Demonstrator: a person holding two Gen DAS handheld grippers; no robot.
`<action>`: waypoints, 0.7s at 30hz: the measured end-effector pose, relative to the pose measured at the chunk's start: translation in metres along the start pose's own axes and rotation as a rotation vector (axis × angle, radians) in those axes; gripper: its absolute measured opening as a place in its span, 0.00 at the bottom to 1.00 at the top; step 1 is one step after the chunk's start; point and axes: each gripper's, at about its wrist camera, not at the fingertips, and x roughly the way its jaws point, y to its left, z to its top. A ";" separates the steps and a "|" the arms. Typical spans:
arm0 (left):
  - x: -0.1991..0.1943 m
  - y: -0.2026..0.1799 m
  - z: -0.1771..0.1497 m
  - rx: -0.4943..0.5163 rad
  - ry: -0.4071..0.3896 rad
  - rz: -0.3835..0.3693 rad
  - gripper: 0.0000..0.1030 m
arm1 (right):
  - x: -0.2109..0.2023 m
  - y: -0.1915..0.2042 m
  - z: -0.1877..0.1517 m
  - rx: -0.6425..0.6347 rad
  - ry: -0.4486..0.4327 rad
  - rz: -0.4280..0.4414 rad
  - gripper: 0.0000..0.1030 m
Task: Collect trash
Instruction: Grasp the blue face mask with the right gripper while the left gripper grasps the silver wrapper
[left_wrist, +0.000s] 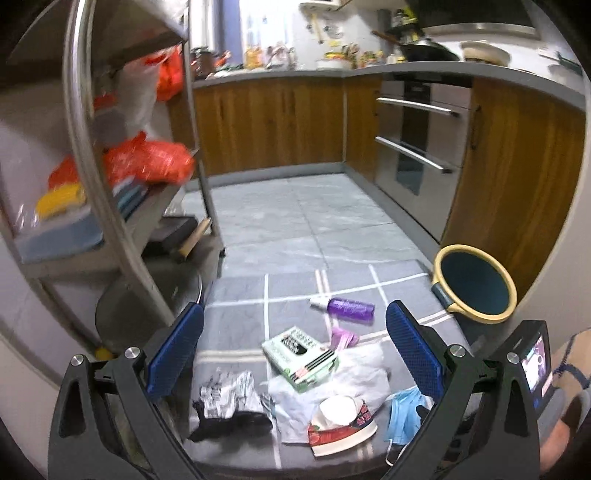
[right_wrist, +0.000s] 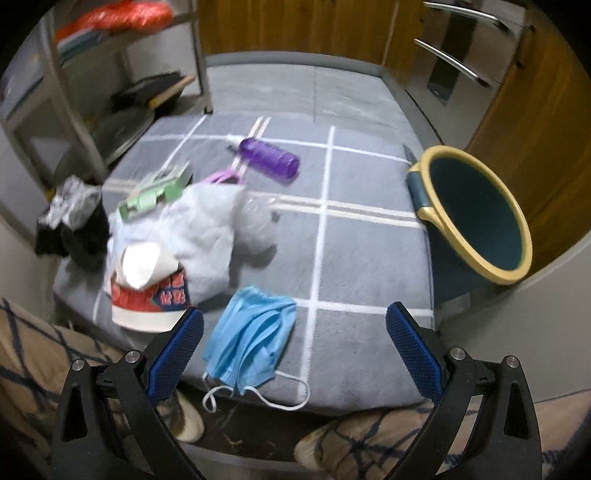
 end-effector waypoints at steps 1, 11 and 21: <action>0.004 0.002 -0.005 -0.019 0.012 0.003 0.95 | 0.003 0.004 0.000 -0.012 -0.001 -0.012 0.95; 0.078 0.033 -0.075 -0.164 0.195 0.223 0.94 | 0.029 0.008 -0.008 0.077 0.066 -0.024 0.94; 0.126 0.043 -0.096 -0.144 0.323 0.272 0.90 | 0.059 0.010 -0.018 0.087 0.161 0.016 0.77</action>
